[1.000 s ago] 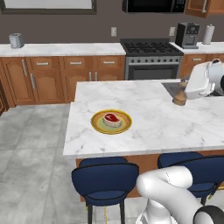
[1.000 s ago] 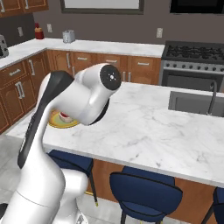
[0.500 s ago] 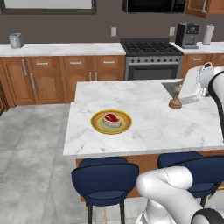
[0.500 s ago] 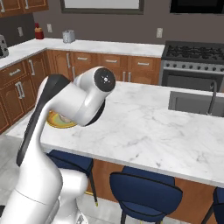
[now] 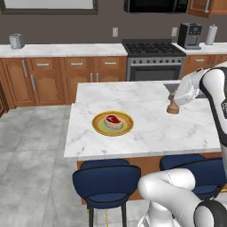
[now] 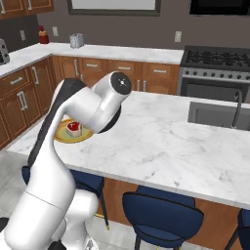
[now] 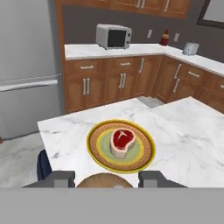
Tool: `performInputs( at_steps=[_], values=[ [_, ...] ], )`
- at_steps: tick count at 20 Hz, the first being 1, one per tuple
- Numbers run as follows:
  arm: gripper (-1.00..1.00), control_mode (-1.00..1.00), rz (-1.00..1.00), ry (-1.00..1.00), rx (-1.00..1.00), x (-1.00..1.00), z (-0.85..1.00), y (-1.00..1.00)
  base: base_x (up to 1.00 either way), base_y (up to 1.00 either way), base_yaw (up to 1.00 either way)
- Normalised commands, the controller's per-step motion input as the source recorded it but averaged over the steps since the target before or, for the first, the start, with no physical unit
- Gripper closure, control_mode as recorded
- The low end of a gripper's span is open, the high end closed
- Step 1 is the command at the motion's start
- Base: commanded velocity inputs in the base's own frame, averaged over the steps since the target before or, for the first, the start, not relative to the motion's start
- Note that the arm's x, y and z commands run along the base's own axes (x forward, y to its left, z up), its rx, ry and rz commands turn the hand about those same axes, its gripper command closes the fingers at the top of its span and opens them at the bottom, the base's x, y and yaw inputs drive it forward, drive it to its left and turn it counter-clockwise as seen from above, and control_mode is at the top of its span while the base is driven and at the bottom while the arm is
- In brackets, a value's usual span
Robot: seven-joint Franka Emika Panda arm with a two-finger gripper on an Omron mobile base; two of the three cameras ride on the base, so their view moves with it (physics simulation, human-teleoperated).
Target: Retrieve the shaker from the cabinet and place it next the steak on a plate on the dining table.
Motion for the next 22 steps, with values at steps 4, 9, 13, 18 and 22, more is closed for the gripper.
performInputs(
  at_steps=[4,9,13,18,22],
  values=[
    [1.0,-1.0,0.0,0.0,0.0,0.35,-0.37,0.0,0.0,0.0,0.0],
    [1.0,-1.0,0.0,-0.03,0.0,0.3,-0.35,0.0,0.0,0.0,0.0],
    [1.0,-1.0,0.0,-0.09,0.0,0.25,-0.25,0.0,0.0,0.0,0.0],
    [1.0,-1.0,0.0,-0.07,0.0,0.22,-0.18,0.01,0.0,0.0,0.0],
    [1.0,-1.0,0.0,-0.04,0.0,0.21,-0.17,0.03,0.0,0.0,0.0]
  ],
)
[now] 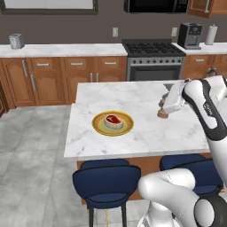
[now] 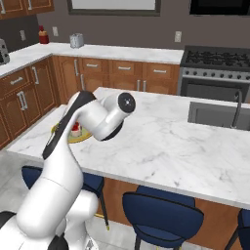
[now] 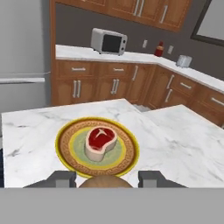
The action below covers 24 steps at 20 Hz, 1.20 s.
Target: Retrieve the shaker from the cabinet and place it next the steak on a plate on the dining table.
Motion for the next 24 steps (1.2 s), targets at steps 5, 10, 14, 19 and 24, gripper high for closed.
performInputs(
  at_steps=[5,10,14,19,24],
  values=[
    [1.0,-1.0,0.0,0.0,0.0,0.34,-0.25,0.03,0.0,0.0,0.0],
    [1.0,-1.0,0.0,0.0,0.0,0.37,-0.31,0.05,0.0,0.0,0.0],
    [1.0,-1.0,0.0,0.0,0.0,0.37,-0.34,0.06,0.0,0.0,0.0],
    [1.0,-1.0,0.0,0.0,0.0,0.37,-0.31,0.08,0.0,0.0,0.0],
    [1.0,-1.0,0.0,0.0,0.0,0.33,-0.29,0.06,0.0,0.0,0.0]
  ],
)
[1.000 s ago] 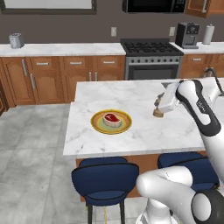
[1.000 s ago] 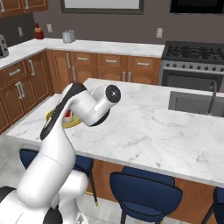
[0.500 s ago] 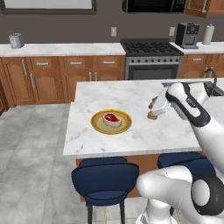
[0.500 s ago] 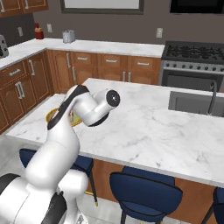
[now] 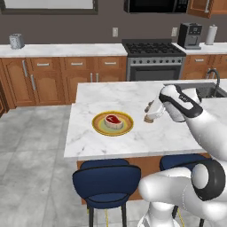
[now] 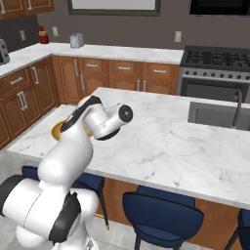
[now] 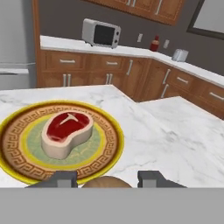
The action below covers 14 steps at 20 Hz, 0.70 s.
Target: Retrieve the shaker from the cabinet and place it next the steak on a plate on the dining table.
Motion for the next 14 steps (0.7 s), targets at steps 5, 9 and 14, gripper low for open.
performInputs(
  at_steps=[5,9,14],
  values=[
    [1.0,-1.0,0.0,0.0,0.0,0.35,-0.3,0.06,0.0,0.0,0.0],
    [1.0,-1.0,0.0,0.0,0.0,0.37,-0.31,0.07,0.0,0.0,0.0],
    [1.0,-1.0,0.0,0.0,0.0,0.35,-0.31,0.04,0.0,0.0,0.0]
  ],
)
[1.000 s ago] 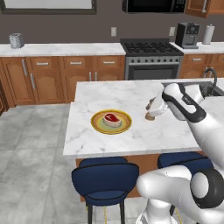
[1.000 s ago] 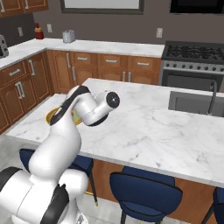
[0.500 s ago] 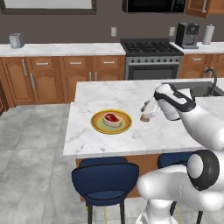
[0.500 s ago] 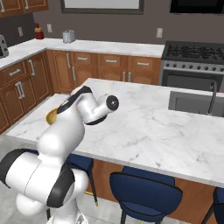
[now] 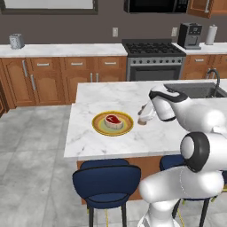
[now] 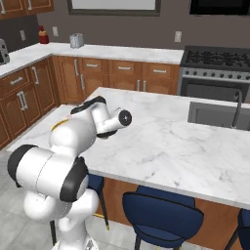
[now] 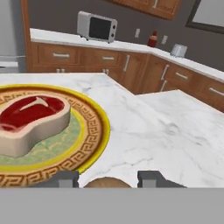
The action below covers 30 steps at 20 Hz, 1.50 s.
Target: Retrieve the shaker from the cabinet and place it next the steak on a plate on the dining table.
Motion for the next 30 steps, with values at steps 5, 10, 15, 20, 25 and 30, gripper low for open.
performInputs(
  at_steps=[5,10,15,20,25,30],
  values=[
    [1.0,-1.0,0.0,0.0,0.0,0.35,-0.29,0.0,0.0,0.0,0.0],
    [1.0,-1.0,0.0,0.0,0.0,0.35,-0.26,0.0,0.0,0.0,0.0],
    [-1.0,-1.0,0.03,-0.02,-0.02,0.12,-0.3,0.14,0.0,0.0,0.0],
    [-1.0,-1.0,0.07,-0.24,-0.19,-0.43,-0.26,0.57,0.0,0.0,0.0],
    [-1.0,-1.0,0.1,-0.36,-0.28,-0.71,-0.19,0.73,0.0,0.0,0.0],
    [-1.0,-1.0,0.1,-0.32,-0.21,-0.57,-0.02,0.42,0.0,0.0,0.0]
  ],
)
